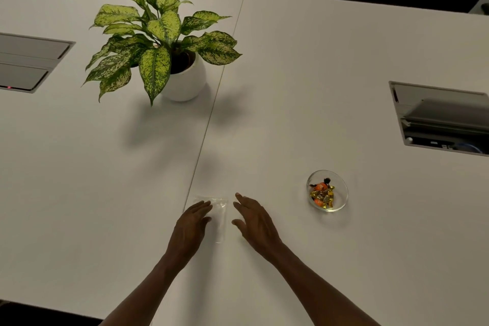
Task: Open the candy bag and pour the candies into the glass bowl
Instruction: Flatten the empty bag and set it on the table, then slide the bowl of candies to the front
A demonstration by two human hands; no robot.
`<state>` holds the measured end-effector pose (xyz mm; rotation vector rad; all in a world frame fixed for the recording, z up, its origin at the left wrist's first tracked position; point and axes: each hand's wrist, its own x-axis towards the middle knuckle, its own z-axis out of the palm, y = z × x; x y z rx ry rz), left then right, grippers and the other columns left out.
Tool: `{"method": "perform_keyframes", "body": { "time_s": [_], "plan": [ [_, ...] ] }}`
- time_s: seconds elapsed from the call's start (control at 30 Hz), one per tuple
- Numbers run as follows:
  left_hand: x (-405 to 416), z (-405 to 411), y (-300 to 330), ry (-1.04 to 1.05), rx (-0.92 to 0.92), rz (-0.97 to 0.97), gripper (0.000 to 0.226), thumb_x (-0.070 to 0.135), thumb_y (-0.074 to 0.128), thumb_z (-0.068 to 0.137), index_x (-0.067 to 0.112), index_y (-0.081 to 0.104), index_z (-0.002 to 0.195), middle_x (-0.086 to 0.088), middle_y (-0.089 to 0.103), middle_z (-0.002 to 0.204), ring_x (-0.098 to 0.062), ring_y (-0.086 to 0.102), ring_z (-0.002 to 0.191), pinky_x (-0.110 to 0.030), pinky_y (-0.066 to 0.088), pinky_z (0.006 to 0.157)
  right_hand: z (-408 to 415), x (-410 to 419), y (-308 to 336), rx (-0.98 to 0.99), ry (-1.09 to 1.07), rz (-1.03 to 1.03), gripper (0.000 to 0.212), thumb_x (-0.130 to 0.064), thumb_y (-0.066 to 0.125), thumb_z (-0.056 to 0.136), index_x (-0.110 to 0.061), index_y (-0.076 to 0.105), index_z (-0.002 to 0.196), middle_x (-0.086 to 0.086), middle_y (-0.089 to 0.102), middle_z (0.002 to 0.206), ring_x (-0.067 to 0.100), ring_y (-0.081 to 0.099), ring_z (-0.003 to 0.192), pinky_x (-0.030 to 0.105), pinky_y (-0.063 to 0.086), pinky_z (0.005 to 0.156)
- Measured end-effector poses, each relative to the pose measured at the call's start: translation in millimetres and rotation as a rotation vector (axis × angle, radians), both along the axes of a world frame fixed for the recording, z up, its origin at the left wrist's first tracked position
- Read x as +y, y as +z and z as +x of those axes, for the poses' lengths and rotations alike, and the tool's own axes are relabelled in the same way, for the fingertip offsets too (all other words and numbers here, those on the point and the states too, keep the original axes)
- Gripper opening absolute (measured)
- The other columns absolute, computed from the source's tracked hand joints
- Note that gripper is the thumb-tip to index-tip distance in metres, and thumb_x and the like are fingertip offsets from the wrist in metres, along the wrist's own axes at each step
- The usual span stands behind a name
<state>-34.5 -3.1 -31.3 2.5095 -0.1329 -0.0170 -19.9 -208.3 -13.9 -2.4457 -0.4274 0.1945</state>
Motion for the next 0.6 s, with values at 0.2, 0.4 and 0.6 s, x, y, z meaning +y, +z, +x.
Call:
{"method": "perform_keyframes", "body": {
  "time_s": [0.2,0.4,0.6],
  "plan": [
    [-74,22,39,0.102,-0.009,-0.217,0.03,0.011,0.071,0.087,0.011,0.069,0.117,-0.006,0.073,0.117,-0.02,0.068,0.108,-0.029,0.05,0.097,3,-54,23,-0.066,-0.157,0.01,0.036,-0.015,0.061,0.094,-0.004,0.06,0.128,0.013,0.055,0.14,0.024,0.051,0.13,0.031,0.041,0.108],
    [-140,40,59,0.147,0.063,-0.387,0.026,0.02,0.07,0.088,0.017,0.07,0.114,0.0,0.073,0.116,-0.017,0.068,0.099,-0.033,0.056,0.087,-2,-123,39,-0.151,-0.297,0.039,0.026,0.0,0.073,0.081,0.003,0.069,0.107,0.02,0.07,0.111,0.034,0.065,0.11,0.044,0.052,0.098],
    [-188,51,62,0.152,0.17,-0.481,0.026,0.014,0.071,0.086,0.01,0.071,0.112,-0.003,0.073,0.112,-0.017,0.07,0.099,-0.015,0.053,0.077,-9,-182,44,-0.163,-0.433,0.05,0.024,0.005,0.072,0.08,0.005,0.069,0.104,0.021,0.071,0.104,0.037,0.067,0.102,0.048,0.055,0.093]
  ]
}}
